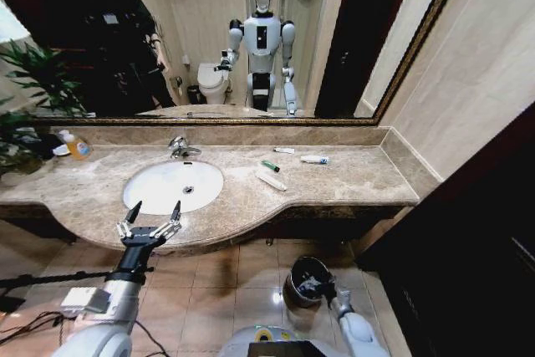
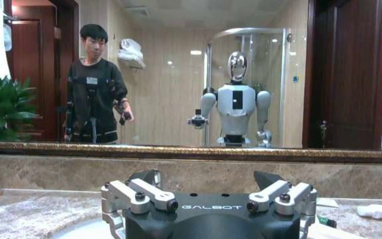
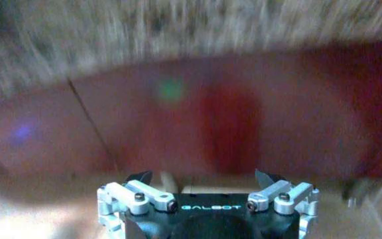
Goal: Pick up the trash from the sink and place it in the trash bin.
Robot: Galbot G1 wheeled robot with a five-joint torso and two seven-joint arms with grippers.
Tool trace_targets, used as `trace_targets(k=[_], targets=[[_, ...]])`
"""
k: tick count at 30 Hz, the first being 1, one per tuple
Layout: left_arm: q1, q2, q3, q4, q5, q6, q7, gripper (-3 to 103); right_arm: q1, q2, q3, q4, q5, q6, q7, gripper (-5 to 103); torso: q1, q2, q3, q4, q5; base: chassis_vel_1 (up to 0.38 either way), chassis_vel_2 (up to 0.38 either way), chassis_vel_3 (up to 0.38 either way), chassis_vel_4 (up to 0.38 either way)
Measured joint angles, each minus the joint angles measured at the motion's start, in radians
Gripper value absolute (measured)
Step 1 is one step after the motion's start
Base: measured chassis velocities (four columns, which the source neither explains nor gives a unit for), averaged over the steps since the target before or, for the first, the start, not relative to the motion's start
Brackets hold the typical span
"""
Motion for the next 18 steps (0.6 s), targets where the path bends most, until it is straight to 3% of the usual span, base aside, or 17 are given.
trace_targets(k=[7,12,16,18], targets=[[0.000,0.000,0.000,0.000,0.000,0.000,0.000,100,-0.277,-0.085,0.081,0.462,0.196,-0.032,0.007,100,0.000,0.000,0.000,-0.0003,0.0004,0.000,0.000,0.000,0.000],[0.000,0.000,0.000,0.000,0.000,0.000,0.000,100,-0.363,-0.095,0.133,0.672,0.229,-0.034,0.010,100,0.000,0.000,0.000,-0.0002,0.0001,0.000,0.000,0.000,0.000],[0.000,0.000,0.000,0.000,0.000,0.000,0.000,100,-0.359,-0.104,0.150,0.814,0.238,-0.093,0.019,100,0.000,0.000,0.000,-0.0002,-0.0001,0.000,0.000,0.000,0.000],[0.000,0.000,0.000,0.000,0.000,0.000,0.000,100,-0.293,-0.120,0.129,0.879,0.247,-0.183,0.038,100,0.000,0.000,0.000,-0.0002,0.0000,0.000,0.000,0.000,0.000]])
